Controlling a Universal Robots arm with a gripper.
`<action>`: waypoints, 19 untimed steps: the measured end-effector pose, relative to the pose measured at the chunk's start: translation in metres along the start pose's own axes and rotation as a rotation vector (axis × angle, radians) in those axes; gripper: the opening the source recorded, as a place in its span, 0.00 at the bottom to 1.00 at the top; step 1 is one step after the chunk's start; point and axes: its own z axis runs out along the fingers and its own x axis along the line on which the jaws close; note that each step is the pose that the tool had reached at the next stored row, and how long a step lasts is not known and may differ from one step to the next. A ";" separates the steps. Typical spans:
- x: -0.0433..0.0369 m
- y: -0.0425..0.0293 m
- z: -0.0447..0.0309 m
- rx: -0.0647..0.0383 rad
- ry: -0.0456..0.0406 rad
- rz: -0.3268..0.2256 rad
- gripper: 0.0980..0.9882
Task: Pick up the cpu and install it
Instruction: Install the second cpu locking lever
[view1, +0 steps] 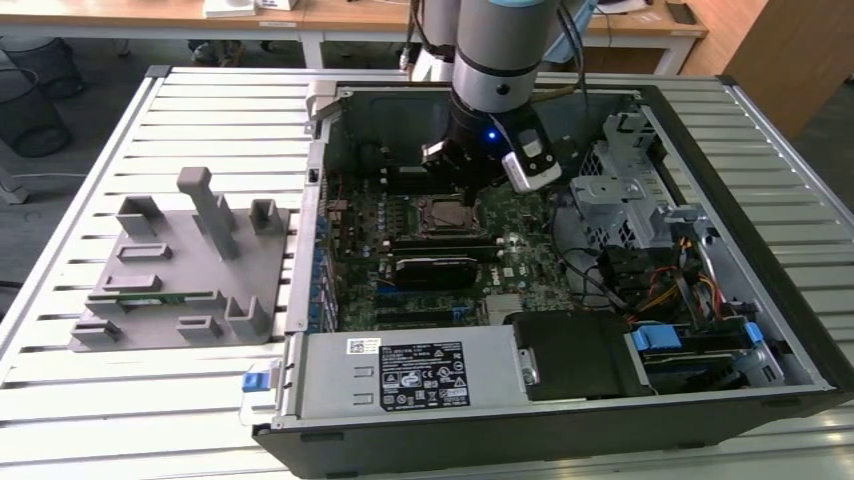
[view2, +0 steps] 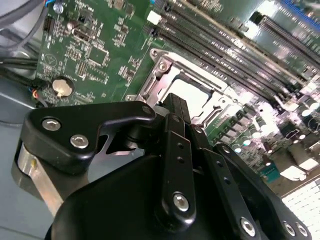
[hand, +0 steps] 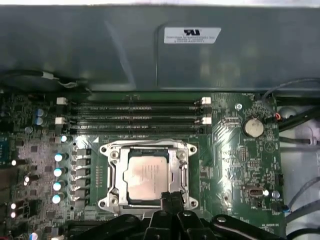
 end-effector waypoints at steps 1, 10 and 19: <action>0.0000 -0.0001 -0.0004 0.000 0.0001 0.000 0.02; -0.0003 -0.0127 -0.0058 0.002 -0.0002 0.000 0.02; 0.0079 -0.0276 -0.0058 0.003 0.0000 0.000 0.02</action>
